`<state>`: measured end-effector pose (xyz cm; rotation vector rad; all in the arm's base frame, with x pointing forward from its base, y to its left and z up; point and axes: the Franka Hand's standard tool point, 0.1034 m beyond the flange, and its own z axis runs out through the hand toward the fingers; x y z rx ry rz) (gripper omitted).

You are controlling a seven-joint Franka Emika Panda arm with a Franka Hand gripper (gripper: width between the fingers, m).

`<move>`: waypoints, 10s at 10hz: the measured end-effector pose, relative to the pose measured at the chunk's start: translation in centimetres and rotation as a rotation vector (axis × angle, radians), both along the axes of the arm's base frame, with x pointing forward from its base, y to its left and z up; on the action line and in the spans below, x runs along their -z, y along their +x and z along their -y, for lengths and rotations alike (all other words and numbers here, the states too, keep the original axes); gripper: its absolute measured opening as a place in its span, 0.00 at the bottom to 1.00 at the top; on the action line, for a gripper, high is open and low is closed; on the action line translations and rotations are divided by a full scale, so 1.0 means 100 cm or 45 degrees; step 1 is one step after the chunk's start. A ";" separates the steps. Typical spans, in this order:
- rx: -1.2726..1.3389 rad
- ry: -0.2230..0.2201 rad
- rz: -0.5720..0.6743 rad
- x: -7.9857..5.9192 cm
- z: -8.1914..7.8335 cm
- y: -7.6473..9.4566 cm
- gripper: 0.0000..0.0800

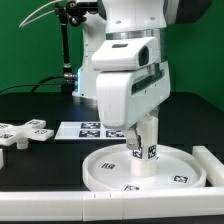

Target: Assemble round table

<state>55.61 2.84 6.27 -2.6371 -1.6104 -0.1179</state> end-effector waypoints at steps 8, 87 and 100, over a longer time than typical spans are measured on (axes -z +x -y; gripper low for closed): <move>-0.800 -0.165 0.040 -0.003 -0.007 0.005 0.81; 1.479 0.086 -0.102 0.005 0.017 -0.069 0.81; 1.145 -0.012 -0.133 -0.010 0.180 -0.118 0.81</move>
Offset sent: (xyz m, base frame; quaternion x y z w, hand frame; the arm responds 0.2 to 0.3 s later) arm 0.0077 0.0119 0.0046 -0.0148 -0.0148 -0.2173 0.9759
